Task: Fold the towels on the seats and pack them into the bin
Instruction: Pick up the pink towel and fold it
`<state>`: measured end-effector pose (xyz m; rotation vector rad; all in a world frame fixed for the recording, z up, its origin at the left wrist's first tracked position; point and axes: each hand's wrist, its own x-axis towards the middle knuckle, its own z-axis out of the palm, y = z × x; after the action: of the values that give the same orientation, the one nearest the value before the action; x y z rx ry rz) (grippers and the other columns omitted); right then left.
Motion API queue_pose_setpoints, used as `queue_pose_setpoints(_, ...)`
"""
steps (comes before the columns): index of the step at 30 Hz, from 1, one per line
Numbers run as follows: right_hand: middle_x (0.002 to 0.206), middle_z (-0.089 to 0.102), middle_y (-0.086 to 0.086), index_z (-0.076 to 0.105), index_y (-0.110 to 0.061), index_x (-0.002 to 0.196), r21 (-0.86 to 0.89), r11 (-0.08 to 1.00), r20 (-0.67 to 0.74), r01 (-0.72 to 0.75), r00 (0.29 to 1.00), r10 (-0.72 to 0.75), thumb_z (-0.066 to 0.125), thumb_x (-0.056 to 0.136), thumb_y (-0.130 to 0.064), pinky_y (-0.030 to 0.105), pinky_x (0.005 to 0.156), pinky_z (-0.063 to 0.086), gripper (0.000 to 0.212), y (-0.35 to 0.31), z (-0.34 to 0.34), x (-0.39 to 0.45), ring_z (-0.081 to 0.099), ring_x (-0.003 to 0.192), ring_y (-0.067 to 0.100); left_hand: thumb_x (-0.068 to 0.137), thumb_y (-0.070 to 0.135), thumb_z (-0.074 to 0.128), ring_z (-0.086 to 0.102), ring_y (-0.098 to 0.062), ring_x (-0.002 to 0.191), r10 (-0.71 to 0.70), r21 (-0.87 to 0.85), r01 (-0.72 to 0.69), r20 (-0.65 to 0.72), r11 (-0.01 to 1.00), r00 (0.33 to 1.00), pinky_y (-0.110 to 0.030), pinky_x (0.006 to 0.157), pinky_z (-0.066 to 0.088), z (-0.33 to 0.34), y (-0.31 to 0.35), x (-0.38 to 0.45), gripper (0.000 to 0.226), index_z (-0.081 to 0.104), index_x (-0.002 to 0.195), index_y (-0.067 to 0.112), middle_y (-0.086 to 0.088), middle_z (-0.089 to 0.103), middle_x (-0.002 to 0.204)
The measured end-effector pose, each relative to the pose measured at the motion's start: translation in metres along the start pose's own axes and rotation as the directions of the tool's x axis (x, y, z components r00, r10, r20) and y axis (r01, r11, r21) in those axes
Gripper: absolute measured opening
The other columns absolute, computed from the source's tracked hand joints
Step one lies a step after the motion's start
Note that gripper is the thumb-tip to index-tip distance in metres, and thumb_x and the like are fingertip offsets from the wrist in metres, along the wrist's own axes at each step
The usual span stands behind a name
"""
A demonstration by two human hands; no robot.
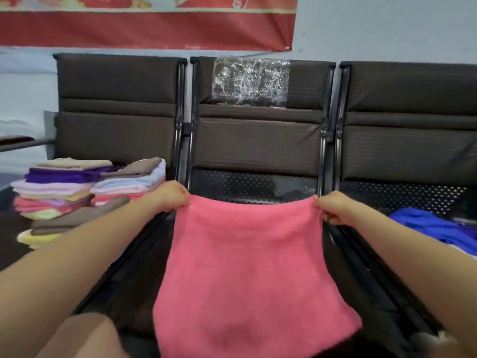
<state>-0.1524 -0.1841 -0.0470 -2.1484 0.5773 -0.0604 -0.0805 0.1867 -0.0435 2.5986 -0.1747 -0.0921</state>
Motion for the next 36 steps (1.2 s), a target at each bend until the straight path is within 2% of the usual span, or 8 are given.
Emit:
queue_pose_setpoints(3,0.063,0.051,0.012,0.05,-0.004,0.075,0.199,0.974,0.034,-0.109,0.994,0.104,0.052,0.094,-0.002,0.013,0.029,0.036,0.019,0.007,0.007,0.015,0.052,0.028,0.013,0.083,0.008,0.058,0.047,-0.021,0.051,-0.045,0.005,0.046,-0.048,0.999,0.998,-0.017,0.042,0.035,0.014,-0.002,0.018,0.018,0.066,0.067,0.009,-0.004,0.051,0.052)
queue_pose_setpoints(9,0.074,0.052,0.015,0.052,0.003,0.085,0.324,0.935,0.002,-0.146,0.988,0.154,0.054,0.093,0.001,0.018,0.032,0.045,0.009,0.008,0.031,0.053,0.057,0.032,0.015,0.082,0.008,0.057,0.058,-0.024,0.06,-0.088,0.055,0.097,-0.142,0.994,0.986,-0.028,0.064,0.049,0.036,-0.003,0.068,0.017,0.073,0.078,0.008,-0.005,0.06,0.059)
queue_pose_setpoints(12,0.107,0.059,0.015,0.057,0.005,0.112,0.306,0.948,-0.068,-0.094,0.99,0.12,0.057,0.094,-0.01,0.024,0.063,0.057,0.023,0.012,0.05,0.073,0.071,0.081,0.025,0.083,0.008,0.055,0.067,-0.031,0.086,-0.131,-0.07,0.117,-0.247,0.991,0.96,-0.034,0.081,0.054,0.051,-0.008,0.09,0.023,0.074,0.094,0.01,-0.009,0.07,0.08)
queue_pose_setpoints(15,0.136,0.048,0.006,0.028,-0.01,0.15,0.311,0.951,-0.106,-0.009,0.993,0.044,0.057,0.094,-0.024,0.041,0.099,0.048,0.064,0.016,0.067,0.085,0.055,0.114,0.028,0.087,0.016,0.056,0.057,-0.034,0.115,-0.143,-0.122,0.107,-0.335,0.987,0.931,-0.037,0.096,0.045,0.076,-0.016,0.099,0.039,0.062,0.125,0.008,-0.016,0.063,0.123)
queue_pose_setpoints(18,0.123,0.051,0.007,0.036,-0.01,0.146,0.138,0.99,-0.091,-0.014,0.996,0.026,0.054,0.094,-0.025,0.046,0.094,0.051,0.057,0.018,0.084,0.08,0.054,0.096,0.024,0.089,0.02,0.055,0.056,-0.038,0.114,-0.159,-0.024,0.158,-0.202,0.987,0.966,-0.038,0.094,0.045,0.103,-0.034,0.083,0.04,0.059,0.125,0.004,-0.023,0.058,0.126)
queue_pose_setpoints(23,0.089,0.06,0.016,0.064,0.008,0.102,-0.078,0.981,0.116,0.178,0.979,-0.168,0.048,0.094,-0.013,0.043,0.082,0.053,0.027,0.009,0.1,0.017,0.058,0.081,0.027,0.087,0.026,0.057,0.059,-0.032,0.112,-0.209,0.015,0.21,-0.049,0.977,0.977,-0.033,0.092,0.045,0.098,-0.039,0.04,0.041,0.062,0.117,-0.001,-0.02,0.062,0.122)
queue_pose_setpoints(30,0.09,0.065,0.001,0.07,-0.009,0.108,-0.285,0.802,0.572,0.525,0.764,-0.298,0.056,0.094,-0.023,0.022,0.068,0.044,0.024,0.004,0.133,-0.057,0.058,0.079,0.015,0.086,0.011,0.063,0.056,-0.022,0.079,-0.259,-0.286,0.287,0.132,0.914,0.957,-0.027,0.058,0.046,0.088,-0.03,-0.02,0.035,0.056,0.12,0.006,-0.012,0.057,0.1)
queue_pose_setpoints(36,0.118,0.061,0.007,0.064,-0.012,0.12,-0.357,0.616,0.599,0.702,0.678,-0.426,0.06,0.092,-0.031,0.028,0.097,0.041,0.034,0.025,0.138,-0.071,0.055,0.109,0.021,0.081,0.013,0.068,0.059,-0.014,0.072,-0.09,-0.273,0.13,0.153,0.953,0.984,-0.024,0.066,0.049,0.08,-0.046,-0.057,0.062,0.043,0.138,0.012,-0.004,0.063,0.085)
